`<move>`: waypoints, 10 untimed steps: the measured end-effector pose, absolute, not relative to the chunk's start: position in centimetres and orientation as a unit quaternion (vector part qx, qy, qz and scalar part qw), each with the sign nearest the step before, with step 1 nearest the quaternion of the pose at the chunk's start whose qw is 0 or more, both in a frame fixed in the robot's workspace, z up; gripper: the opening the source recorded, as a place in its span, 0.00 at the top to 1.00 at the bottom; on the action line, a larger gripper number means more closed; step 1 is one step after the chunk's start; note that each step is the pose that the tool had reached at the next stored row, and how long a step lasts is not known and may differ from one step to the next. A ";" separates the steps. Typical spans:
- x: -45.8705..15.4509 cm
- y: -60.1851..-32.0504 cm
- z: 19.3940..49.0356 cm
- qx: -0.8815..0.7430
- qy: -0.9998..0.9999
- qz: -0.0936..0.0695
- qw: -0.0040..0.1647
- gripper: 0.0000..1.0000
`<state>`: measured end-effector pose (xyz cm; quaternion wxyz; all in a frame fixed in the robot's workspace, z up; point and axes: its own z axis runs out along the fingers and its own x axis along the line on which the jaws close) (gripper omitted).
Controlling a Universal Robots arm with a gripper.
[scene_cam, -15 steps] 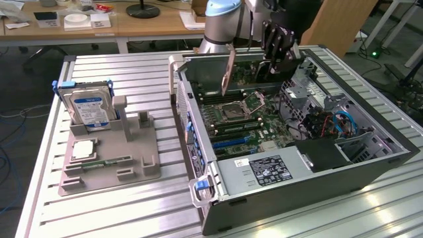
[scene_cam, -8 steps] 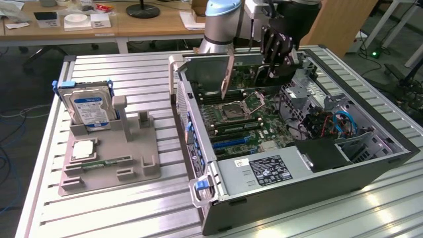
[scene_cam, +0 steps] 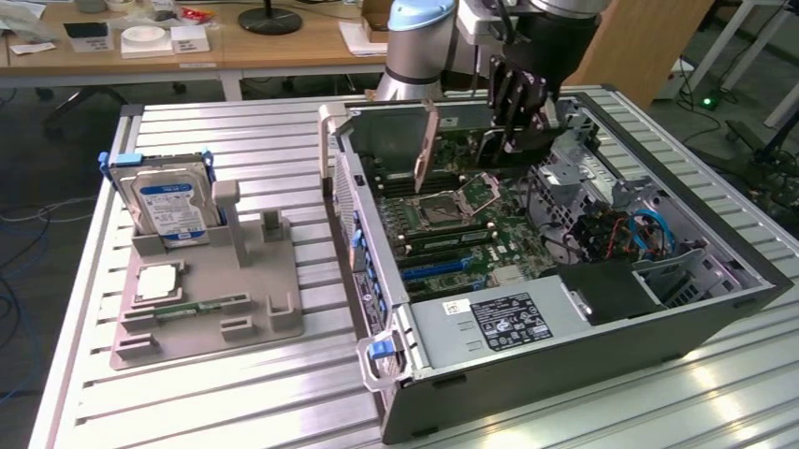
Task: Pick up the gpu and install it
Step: 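Insert the gpu into the slot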
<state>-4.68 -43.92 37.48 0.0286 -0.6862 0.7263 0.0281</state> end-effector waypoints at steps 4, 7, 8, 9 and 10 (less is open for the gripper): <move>-5.1 -43.9 37.3 -0.686 0.726 0.028 0.029 0.72; -5.2 -44.2 37.1 -0.687 0.726 0.028 0.028 0.72; -5.3 -44.4 37.0 -0.687 0.726 0.028 0.029 0.72; -5.3 -44.6 37.0 -0.687 0.725 0.028 0.029 0.72; -5.3 -44.8 36.9 -0.687 0.725 0.028 0.029 0.72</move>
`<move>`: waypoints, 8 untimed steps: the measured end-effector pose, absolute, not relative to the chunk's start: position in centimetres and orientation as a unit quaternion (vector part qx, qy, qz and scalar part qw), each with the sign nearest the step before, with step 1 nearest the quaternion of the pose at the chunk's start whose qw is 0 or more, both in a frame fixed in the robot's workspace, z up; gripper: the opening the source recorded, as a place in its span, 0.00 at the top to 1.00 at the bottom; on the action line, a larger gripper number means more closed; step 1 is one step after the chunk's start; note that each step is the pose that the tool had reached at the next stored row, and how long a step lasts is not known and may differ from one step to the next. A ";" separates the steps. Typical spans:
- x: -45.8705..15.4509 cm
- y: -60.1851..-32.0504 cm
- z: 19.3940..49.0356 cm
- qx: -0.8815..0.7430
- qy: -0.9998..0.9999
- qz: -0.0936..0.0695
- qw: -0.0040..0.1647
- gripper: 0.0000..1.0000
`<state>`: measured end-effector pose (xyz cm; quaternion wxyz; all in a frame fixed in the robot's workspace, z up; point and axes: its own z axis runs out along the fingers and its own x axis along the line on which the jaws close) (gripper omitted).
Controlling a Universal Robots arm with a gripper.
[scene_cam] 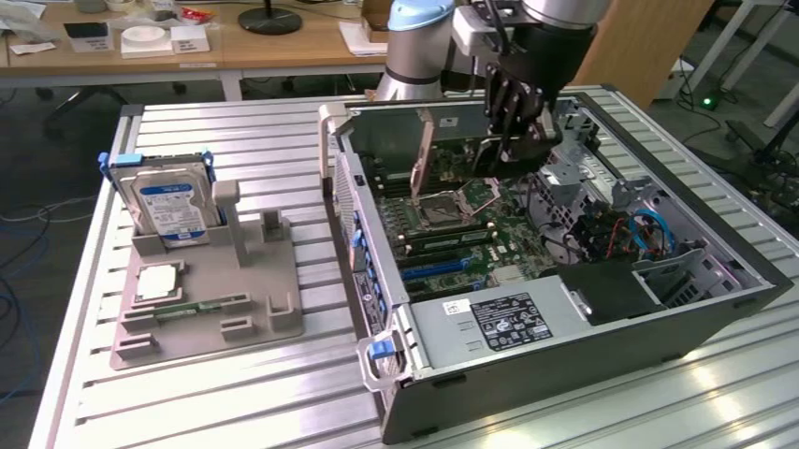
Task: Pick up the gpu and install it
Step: 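Insert the gpu into the slot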
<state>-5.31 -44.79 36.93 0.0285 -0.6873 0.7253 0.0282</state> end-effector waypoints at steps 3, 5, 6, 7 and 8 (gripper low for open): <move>-5.4 -45.3 36.8 -0.688 0.725 0.028 0.029 0.72; -5.4 -45.4 36.7 -0.688 0.725 0.028 0.029 0.72; -5.4 -45.4 36.6 -0.688 0.725 0.028 0.029 0.72; -5.5 -45.4 36.5 -0.688 0.725 0.028 0.029 0.72; -5.5 -45.4 36.5 -0.688 0.724 0.028 0.029 0.72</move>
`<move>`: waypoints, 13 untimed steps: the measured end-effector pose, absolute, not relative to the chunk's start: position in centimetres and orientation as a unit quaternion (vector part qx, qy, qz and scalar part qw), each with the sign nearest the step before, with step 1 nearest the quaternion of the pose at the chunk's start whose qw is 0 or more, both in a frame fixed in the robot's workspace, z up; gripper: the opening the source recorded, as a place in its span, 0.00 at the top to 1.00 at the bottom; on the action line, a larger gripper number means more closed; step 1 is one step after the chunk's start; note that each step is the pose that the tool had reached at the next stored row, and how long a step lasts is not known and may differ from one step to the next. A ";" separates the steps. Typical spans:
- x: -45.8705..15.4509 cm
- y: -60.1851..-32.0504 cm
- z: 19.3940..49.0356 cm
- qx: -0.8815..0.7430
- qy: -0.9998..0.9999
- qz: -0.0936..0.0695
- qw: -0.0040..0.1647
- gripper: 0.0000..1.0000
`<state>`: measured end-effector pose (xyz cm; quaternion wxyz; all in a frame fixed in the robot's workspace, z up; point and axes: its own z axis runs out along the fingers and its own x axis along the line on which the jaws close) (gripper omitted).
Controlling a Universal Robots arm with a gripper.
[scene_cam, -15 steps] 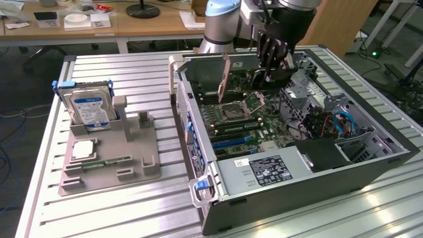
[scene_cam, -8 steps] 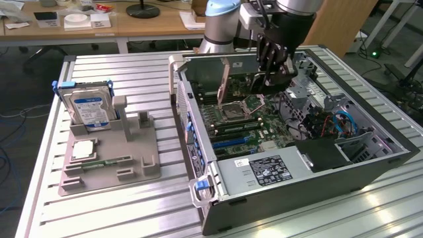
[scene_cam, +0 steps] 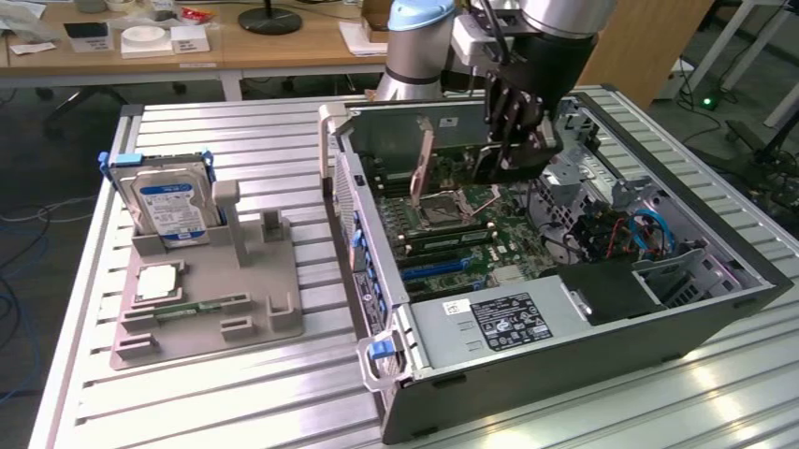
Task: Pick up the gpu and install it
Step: 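Insert the gpu into the slot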
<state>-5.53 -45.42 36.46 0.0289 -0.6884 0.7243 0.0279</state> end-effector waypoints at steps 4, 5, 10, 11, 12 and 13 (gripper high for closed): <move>-5.7 -45.6 36.2 -0.690 0.723 0.028 0.029 0.72; -5.7 -45.7 36.1 -0.690 0.723 0.028 0.029 0.72; -5.7 -45.9 35.8 -0.690 0.723 0.028 0.029 0.72; -5.7 -45.9 35.8 -0.690 0.723 0.028 0.029 0.72; -5.7 -45.9 35.7 -0.690 0.723 0.028 0.029 0.72; -5.7 -45.9 35.7 -0.690 0.723 0.028 0.029 0.72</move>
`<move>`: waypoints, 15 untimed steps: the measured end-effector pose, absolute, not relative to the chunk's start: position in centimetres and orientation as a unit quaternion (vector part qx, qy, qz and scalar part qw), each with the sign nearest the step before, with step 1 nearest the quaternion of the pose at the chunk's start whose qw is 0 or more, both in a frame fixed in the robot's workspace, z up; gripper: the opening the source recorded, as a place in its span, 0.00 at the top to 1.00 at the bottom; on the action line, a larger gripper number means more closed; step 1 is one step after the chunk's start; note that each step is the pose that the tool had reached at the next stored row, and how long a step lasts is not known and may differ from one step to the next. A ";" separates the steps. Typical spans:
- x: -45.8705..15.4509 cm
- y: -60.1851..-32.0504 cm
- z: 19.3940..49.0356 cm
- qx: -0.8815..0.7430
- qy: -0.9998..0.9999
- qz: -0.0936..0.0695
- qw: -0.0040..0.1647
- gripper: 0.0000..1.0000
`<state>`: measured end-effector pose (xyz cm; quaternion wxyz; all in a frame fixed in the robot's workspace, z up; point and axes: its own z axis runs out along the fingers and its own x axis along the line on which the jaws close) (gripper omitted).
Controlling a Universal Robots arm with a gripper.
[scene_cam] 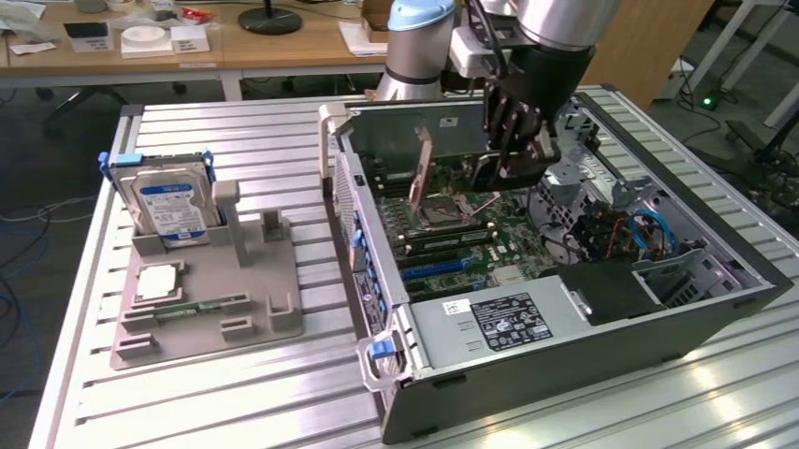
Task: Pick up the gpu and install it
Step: 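Insert the gpu into the slot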
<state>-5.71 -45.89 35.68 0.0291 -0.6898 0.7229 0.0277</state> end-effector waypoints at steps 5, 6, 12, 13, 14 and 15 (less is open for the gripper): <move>-5.7 -45.9 35.5 -0.690 0.723 0.028 0.029 0.72; -5.7 -45.9 35.5 -0.690 0.723 0.028 0.029 0.72; -5.8 -46.6 35.1 -0.690 0.723 0.028 0.029 0.72; -5.8 -46.8 35.1 -0.690 0.723 0.028 0.029 0.72; -5.8 -46.9 35.0 -0.690 0.723 0.028 0.029 0.72; -5.8 -47.0 35.0 -0.690 0.723 0.028 0.029 0.72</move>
